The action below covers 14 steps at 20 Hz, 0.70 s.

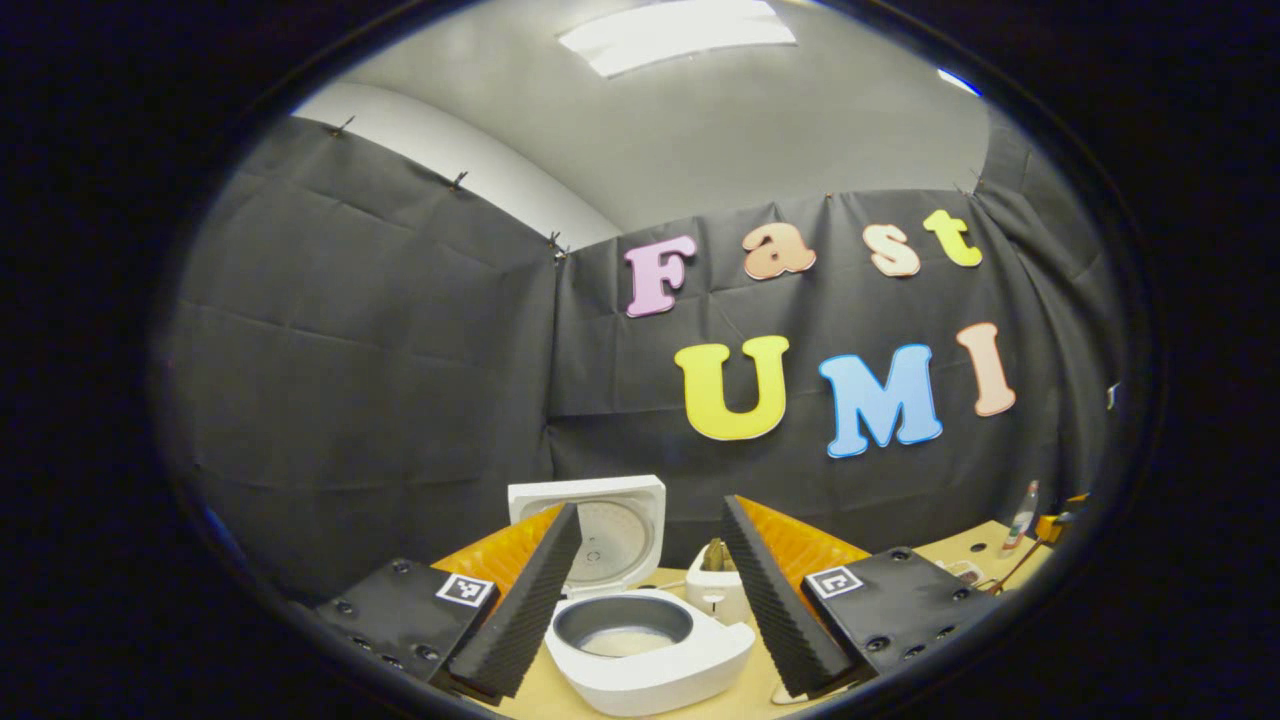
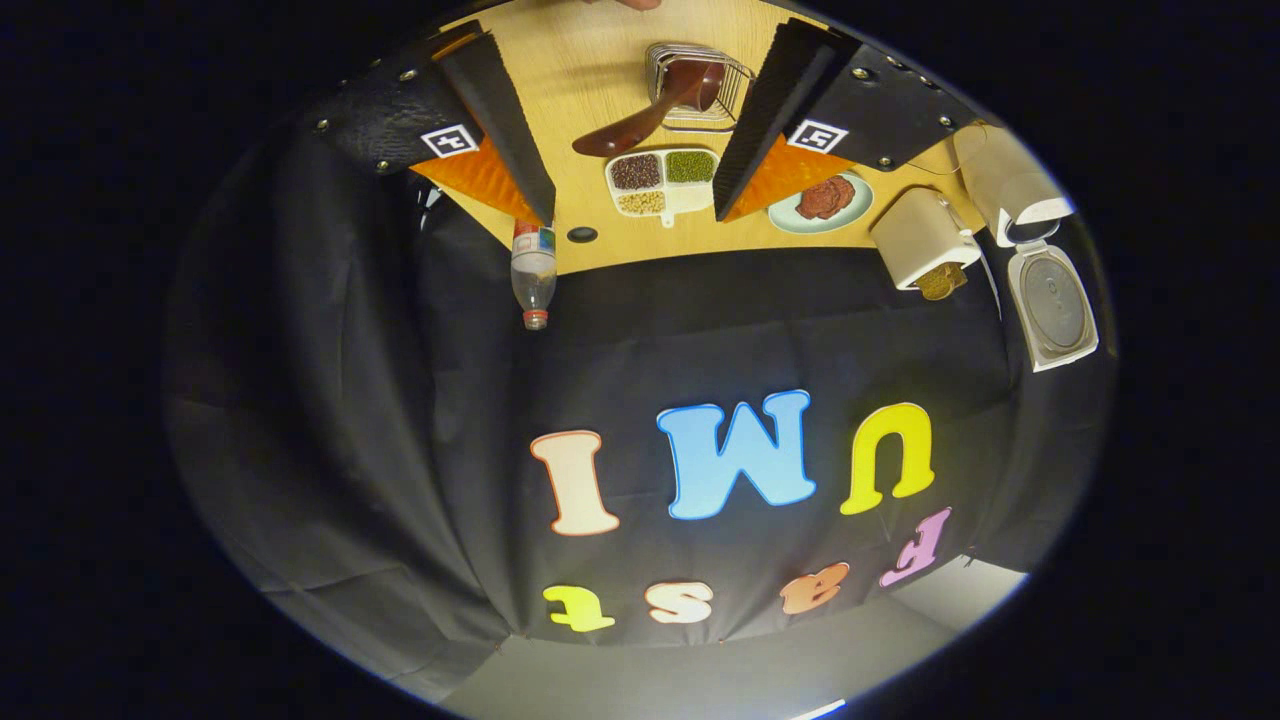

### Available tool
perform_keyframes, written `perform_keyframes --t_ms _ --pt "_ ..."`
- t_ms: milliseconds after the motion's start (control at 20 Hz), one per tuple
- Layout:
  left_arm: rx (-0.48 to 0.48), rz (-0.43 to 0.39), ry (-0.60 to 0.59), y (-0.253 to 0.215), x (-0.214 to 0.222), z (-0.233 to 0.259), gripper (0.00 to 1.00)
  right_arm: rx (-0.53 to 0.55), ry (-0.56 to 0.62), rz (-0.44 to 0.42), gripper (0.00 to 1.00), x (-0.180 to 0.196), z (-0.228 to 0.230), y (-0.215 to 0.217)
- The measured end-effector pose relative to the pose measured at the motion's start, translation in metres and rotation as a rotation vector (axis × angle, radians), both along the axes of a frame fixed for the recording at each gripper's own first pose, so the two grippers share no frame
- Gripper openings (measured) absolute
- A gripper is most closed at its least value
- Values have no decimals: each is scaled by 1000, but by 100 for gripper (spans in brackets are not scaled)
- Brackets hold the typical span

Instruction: Close the left gripper, press the button to open the rice cooker; take a wooden spoon from the chopstick holder with the right hand, scoop a spoonful of rice and pour it into the rice cooker, then put the wooden spoon back into the chopstick holder.

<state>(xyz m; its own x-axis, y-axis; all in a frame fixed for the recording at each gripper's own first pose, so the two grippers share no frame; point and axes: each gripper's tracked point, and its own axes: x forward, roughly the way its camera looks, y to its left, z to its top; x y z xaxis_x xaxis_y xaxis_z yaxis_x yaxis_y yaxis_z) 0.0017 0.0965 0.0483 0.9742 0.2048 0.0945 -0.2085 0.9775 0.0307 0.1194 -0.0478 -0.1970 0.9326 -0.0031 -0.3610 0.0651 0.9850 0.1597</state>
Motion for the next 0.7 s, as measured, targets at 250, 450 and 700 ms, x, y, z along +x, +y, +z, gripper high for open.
perform_keyframes --t_ms 250,450,700 --pt "7 29 37 5 -9 -9 100 110 105 -27 98 4 -42 -4" --pt "5 50 59 10 -16 -15 98 170 172 -27 98 3 -67 0" --pt "6 73 71 16 -26 -17 100 208 231 12 88 7 -90 18"
